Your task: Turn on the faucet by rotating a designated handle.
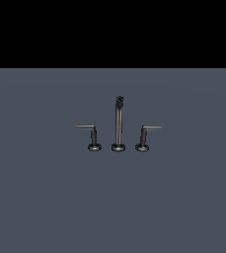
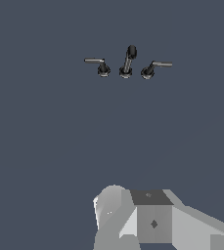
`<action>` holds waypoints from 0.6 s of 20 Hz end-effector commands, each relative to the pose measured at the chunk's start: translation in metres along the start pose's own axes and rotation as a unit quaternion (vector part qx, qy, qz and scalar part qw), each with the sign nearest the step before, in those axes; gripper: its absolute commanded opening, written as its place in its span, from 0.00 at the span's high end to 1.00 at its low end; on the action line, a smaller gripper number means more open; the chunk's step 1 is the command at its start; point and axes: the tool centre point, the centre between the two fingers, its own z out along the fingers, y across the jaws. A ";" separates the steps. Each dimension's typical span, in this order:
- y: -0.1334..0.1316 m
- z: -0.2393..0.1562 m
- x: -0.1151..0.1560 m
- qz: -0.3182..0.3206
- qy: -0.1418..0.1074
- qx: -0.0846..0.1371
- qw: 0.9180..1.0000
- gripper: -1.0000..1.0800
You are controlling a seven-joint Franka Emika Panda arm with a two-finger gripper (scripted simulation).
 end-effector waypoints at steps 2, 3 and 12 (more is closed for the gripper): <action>0.000 0.000 0.000 0.001 0.000 0.000 1.000 1.00; 0.001 0.000 0.001 0.002 0.001 0.000 1.000 1.00; 0.012 -0.002 0.009 0.026 0.007 -0.003 1.000 1.00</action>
